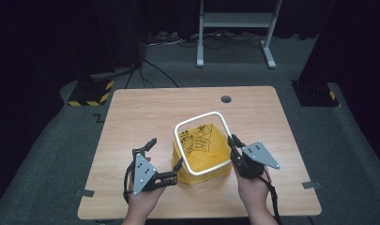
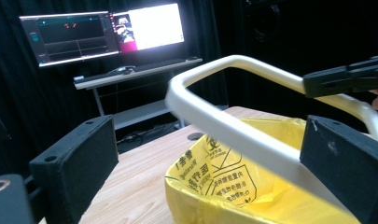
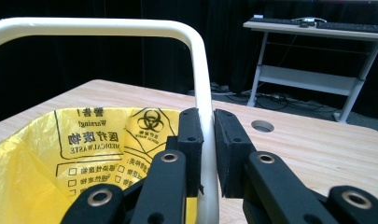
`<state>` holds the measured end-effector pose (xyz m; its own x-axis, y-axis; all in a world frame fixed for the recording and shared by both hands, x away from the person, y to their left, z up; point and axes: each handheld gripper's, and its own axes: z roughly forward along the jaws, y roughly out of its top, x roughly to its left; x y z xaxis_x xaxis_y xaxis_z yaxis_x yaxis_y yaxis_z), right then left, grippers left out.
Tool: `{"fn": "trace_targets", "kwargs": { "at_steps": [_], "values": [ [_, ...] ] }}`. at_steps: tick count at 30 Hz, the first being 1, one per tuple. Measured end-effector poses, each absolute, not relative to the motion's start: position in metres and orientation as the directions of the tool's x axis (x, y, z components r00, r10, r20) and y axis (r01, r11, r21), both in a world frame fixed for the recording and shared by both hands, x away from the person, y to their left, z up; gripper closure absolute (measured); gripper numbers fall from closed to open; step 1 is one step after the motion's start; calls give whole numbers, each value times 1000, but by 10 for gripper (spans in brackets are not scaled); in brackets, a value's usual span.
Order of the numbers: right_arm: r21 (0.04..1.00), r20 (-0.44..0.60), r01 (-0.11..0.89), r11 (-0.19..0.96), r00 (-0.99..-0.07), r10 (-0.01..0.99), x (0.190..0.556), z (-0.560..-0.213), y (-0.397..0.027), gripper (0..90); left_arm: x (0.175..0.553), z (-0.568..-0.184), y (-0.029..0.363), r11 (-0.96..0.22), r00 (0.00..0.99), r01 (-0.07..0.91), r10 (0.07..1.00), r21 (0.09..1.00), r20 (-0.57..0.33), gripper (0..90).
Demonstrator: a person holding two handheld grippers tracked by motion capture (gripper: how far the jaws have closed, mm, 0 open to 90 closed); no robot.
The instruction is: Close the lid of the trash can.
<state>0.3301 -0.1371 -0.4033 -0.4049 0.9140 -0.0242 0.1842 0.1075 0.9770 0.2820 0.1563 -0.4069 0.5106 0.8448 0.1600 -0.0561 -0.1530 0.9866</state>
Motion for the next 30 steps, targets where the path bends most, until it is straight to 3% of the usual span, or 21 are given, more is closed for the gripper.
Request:
{"fn": "trace_targets", "kwargs": {
  "at_steps": [30],
  "values": [
    [959, -51, 234, 162, -419, 907, 343, -410, -125, 816, 291, -424, 148, -200, 524, -13, 833, 980, 177, 75]
  ]
}}
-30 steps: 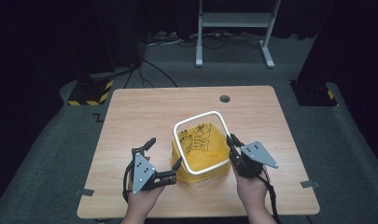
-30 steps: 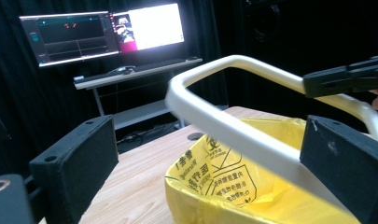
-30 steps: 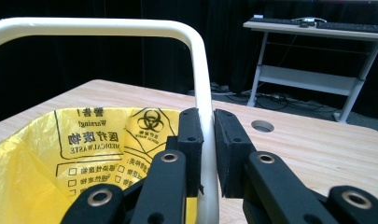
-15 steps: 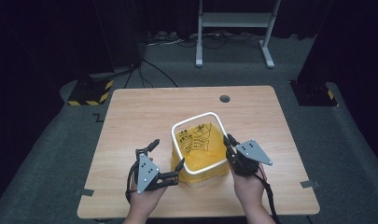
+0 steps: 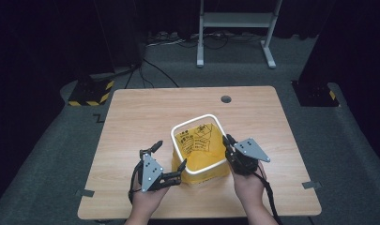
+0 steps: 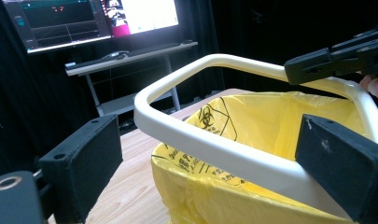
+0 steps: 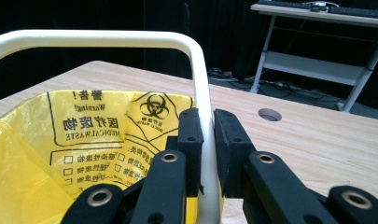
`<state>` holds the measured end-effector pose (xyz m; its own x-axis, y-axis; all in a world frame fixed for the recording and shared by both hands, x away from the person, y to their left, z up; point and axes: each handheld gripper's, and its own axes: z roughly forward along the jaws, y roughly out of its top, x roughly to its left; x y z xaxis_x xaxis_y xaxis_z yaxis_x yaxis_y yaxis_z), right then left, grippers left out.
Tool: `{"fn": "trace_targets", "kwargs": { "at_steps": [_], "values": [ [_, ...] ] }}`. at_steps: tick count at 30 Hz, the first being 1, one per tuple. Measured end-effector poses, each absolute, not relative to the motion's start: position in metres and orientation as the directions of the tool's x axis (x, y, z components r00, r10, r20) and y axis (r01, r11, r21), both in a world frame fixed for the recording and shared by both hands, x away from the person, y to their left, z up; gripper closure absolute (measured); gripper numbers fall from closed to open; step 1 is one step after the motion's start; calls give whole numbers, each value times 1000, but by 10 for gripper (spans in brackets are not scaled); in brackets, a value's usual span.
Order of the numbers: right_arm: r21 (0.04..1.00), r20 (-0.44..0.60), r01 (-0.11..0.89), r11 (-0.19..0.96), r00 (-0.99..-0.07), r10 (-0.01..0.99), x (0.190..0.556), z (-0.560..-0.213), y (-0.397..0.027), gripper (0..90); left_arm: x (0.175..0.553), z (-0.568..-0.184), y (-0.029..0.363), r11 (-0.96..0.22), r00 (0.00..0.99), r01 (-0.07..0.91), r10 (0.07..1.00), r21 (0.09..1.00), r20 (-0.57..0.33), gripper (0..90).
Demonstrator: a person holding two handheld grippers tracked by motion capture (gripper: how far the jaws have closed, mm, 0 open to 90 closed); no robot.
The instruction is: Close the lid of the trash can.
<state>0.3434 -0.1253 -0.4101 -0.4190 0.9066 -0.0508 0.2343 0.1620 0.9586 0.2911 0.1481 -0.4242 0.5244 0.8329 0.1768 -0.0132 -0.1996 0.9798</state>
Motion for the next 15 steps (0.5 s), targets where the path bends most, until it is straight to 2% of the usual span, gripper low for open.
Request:
{"fn": "trace_targets", "kwargs": {
  "at_steps": [15],
  "values": [
    [949, -43, 267, 166, -413, 910, 348, -413, -125, 815, 295, -431, 152, -196, 521, 12, 838, 980, 162, 99]
  ]
}}
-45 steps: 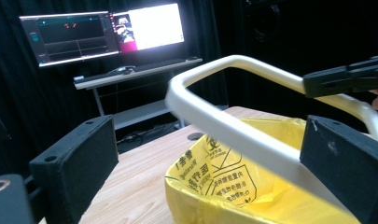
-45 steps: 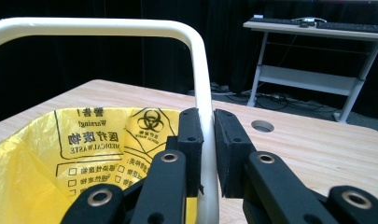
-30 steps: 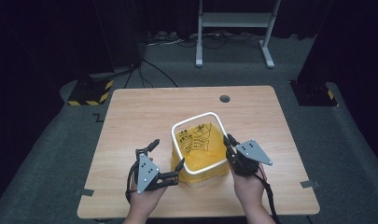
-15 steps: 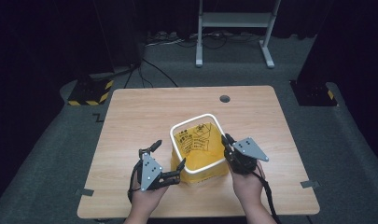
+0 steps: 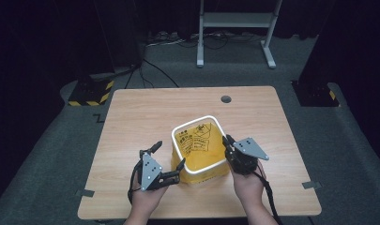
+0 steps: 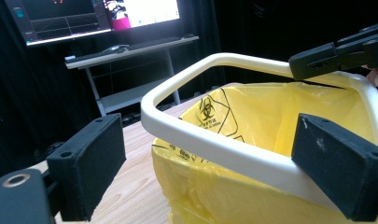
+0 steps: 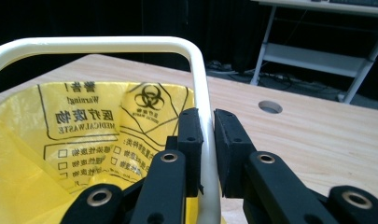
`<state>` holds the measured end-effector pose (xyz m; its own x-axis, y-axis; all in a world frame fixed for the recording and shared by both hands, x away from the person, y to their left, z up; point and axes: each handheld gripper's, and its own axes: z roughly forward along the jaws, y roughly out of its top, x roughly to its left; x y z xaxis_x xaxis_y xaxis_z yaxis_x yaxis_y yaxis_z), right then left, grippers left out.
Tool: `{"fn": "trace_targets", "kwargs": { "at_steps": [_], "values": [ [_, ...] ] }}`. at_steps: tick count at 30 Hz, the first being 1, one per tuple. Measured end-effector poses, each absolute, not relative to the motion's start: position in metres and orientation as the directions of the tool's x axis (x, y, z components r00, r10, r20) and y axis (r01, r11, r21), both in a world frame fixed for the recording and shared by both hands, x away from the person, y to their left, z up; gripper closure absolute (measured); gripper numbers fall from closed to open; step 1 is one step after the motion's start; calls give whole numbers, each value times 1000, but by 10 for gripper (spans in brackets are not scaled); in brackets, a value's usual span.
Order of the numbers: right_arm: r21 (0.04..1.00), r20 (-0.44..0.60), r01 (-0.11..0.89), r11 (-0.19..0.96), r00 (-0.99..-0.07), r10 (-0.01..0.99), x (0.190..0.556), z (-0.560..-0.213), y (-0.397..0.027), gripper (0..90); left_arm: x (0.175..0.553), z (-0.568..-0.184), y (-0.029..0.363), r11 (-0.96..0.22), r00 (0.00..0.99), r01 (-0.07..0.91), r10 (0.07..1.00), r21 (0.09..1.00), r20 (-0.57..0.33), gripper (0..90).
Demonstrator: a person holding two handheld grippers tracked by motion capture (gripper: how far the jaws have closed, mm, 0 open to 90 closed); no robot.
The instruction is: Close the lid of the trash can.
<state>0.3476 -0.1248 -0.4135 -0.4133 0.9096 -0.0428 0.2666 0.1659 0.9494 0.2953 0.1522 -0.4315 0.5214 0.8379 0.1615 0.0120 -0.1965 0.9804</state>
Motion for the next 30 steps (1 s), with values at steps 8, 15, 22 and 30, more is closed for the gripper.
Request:
{"fn": "trace_targets", "kwargs": {
  "at_steps": [8, 15, 22, 30],
  "values": [
    [938, -36, 300, 175, -417, 908, 351, -419, -124, 812, 299, -439, 154, -194, 514, 40, 846, 980, 146, 122],
    [925, -30, 332, 186, -425, 905, 355, -419, -124, 812, 307, -439, 153, -214, 503, 45, 849, 976, 163, 144],
    [914, -26, 355, 197, -435, 900, 355, -422, -125, 816, 307, -442, 157, -180, 508, 64, 853, 982, 123, 200],
    [903, -60, 360, 236, -436, 898, 351, -420, -122, 812, 301, -439, 152, -249, 518, 53, 835, 967, 187, 295]
  ]
}}
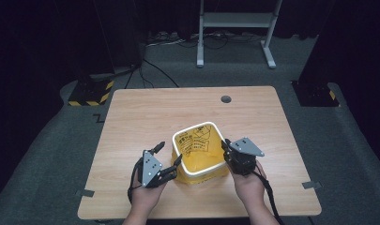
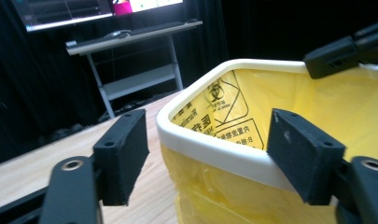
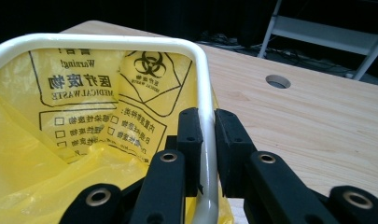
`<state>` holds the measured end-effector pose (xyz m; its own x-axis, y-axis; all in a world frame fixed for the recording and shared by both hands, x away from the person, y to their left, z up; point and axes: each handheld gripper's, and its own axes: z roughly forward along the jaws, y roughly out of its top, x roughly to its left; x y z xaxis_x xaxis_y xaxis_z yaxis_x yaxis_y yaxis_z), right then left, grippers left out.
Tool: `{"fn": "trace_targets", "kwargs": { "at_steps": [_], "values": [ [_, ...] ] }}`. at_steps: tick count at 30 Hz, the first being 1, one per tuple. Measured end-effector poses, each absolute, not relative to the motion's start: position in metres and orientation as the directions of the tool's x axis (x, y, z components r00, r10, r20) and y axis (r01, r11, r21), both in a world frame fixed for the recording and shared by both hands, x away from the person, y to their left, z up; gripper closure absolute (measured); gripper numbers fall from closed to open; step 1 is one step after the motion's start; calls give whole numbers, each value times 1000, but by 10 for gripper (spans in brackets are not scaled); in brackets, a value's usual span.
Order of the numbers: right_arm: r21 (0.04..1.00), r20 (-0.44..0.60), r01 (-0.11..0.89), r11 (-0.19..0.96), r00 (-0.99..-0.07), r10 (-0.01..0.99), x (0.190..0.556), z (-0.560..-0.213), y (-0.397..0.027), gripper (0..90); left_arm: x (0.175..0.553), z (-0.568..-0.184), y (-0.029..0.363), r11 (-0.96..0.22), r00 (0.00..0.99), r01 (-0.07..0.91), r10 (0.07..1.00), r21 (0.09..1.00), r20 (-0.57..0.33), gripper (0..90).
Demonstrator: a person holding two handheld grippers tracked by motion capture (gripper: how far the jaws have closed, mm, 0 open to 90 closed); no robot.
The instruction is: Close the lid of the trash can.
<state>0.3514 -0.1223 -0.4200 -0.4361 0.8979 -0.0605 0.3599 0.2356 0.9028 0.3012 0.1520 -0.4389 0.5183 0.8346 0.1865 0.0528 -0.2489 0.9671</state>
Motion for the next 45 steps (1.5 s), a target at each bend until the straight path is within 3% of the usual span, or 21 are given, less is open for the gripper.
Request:
{"fn": "trace_targets", "kwargs": {
  "at_steps": [5, 12, 17, 19, 22, 24, 27, 31, 35, 37, 45],
  "values": [
    [898, -56, 367, 242, -450, 891, 354, -419, -119, 814, 298, -436, 141, -302, 543, 39, 807, 953, 233, 295],
    [904, -62, 356, 237, -440, 896, 350, -420, -118, 812, 298, -439, 144, -254, 558, 79, 812, 964, 168, 347],
    [884, 35, 428, 187, -461, 887, 357, -423, -123, 783, 300, -437, 145, -223, 562, 118, 819, 968, 120, 347],
    [872, 67, 453, 184, -484, 873, 360, -422, -127, 762, 298, -433, 148, -196, 541, 108, 834, 975, 108, 281],
    [914, 47, 373, 157, -481, 875, 349, -410, -137, 720, 287, -424, 166, -112, 514, 91, 857, 990, 49, 257],
    [946, 15, 296, 134, -454, 891, 339, -402, -150, 710, 283, -426, 173, -115, 491, 110, 870, 987, 46, 268],
    [955, -10, 266, 132, -414, 910, 338, -407, -166, 687, 287, -443, 176, -152, 471, 233, 882, 960, 25, 282],
    [930, -22, 329, 165, -399, 917, 348, -440, -178, 655, 290, -465, 164, -216, 489, 344, 872, 914, 22, 275],
    [906, -55, 349, 242, -468, 882, 341, -468, -164, 622, 297, -471, 156, -224, 499, 377, 866, 899, 7, 267],
    [904, -100, 327, 276, -465, 879, 333, -472, -156, 662, 304, -470, 158, -210, 490, 390, 872, 897, -10, 273],
    [898, -120, 325, 296, -467, 876, 332, -472, -143, 635, 359, -470, 175, -188, 495, 413, 867, 891, -47, 325]
  ]
}}
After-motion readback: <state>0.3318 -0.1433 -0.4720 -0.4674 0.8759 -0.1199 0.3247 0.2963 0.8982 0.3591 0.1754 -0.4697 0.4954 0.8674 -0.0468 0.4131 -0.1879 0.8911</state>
